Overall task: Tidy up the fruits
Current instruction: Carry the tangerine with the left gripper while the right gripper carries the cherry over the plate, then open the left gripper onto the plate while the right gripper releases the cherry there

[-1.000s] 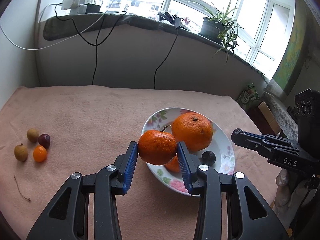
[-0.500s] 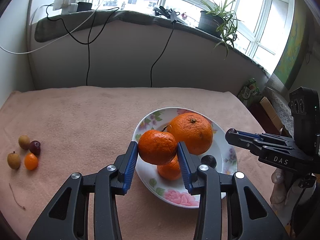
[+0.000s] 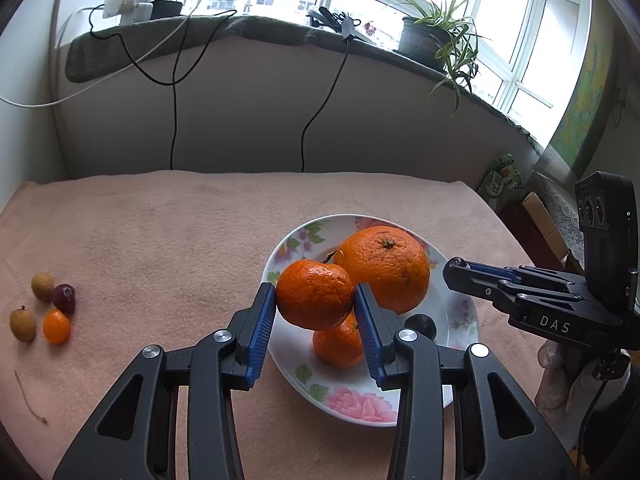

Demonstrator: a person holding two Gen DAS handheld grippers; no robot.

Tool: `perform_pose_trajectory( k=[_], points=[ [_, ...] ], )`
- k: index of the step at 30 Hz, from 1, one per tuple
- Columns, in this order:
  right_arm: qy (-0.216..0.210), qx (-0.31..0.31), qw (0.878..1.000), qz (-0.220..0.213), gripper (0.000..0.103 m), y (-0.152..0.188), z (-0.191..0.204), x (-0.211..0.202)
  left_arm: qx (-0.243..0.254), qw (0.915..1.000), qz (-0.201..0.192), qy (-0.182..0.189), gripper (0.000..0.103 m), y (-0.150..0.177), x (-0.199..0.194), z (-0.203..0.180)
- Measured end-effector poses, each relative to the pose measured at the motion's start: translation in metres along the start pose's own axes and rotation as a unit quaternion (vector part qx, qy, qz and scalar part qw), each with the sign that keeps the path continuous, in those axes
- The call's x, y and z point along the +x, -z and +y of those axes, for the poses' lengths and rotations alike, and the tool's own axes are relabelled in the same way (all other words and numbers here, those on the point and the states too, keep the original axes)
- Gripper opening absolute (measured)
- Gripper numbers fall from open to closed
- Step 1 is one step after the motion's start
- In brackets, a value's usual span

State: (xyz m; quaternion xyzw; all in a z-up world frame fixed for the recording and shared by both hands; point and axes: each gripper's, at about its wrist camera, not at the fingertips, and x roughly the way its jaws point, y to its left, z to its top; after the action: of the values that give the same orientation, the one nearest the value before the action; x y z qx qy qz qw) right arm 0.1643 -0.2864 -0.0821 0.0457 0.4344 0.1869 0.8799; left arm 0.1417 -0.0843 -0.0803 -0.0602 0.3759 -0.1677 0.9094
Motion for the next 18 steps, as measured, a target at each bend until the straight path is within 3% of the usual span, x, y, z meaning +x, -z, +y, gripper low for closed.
perform_pose_trajectory(
  k=[13,14,17,18],
  points=[
    [0.004,-0.007,1.000,0.002,0.025,-0.0016,0.0044,0.0027,0.006,1.0000,-0.004,-0.001,0.043,-0.0004,-0.0017,-0.0024],
    [0.005,-0.007,1.000,0.001,0.029,-0.0017,0.0044,0.0022,0.006,1.0000,-0.006,-0.001,0.049,-0.0008,-0.0029,-0.0023],
    [0.006,-0.010,1.000,-0.012,0.062,-0.0022,0.0056,-0.0024,0.008,0.9999,-0.012,-0.002,0.053,-0.0021,-0.0061,-0.0027],
    [0.005,-0.012,1.000,-0.015,0.063,-0.0026,0.0060,-0.0041,0.009,0.9999,-0.013,-0.003,0.053,-0.0028,-0.0069,-0.0030]
  ],
)
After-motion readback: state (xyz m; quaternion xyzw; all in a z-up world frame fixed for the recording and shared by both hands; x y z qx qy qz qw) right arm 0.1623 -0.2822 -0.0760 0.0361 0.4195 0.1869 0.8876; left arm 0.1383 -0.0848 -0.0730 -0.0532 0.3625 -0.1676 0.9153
